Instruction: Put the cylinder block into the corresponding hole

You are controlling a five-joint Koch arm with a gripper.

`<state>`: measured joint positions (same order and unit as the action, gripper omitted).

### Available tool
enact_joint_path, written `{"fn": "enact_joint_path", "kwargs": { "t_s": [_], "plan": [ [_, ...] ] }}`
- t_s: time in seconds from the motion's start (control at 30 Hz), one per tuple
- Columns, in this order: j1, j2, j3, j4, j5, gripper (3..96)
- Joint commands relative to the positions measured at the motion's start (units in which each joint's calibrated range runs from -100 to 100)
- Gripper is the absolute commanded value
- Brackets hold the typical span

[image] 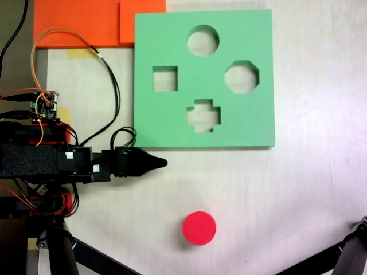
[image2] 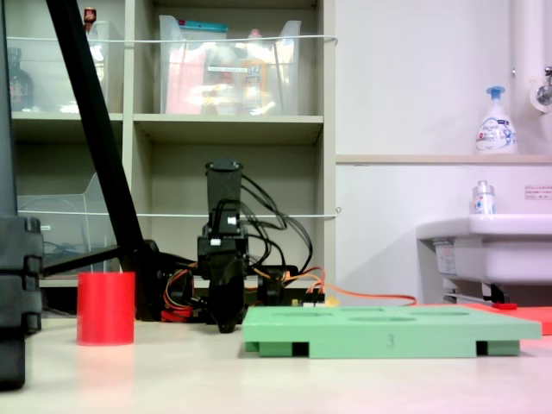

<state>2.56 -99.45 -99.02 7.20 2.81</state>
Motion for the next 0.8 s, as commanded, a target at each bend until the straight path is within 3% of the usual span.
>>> {"fn": "enact_joint_path", "kwargs": {
  "t_s": [0.03,0.8],
  "plan": [
    [-0.2,-0.5,-1.0,-6.2,-0.3,49.9],
    [-0.3,-0.5,-1.0,-6.2,0.8,48.3]
  ]
}}
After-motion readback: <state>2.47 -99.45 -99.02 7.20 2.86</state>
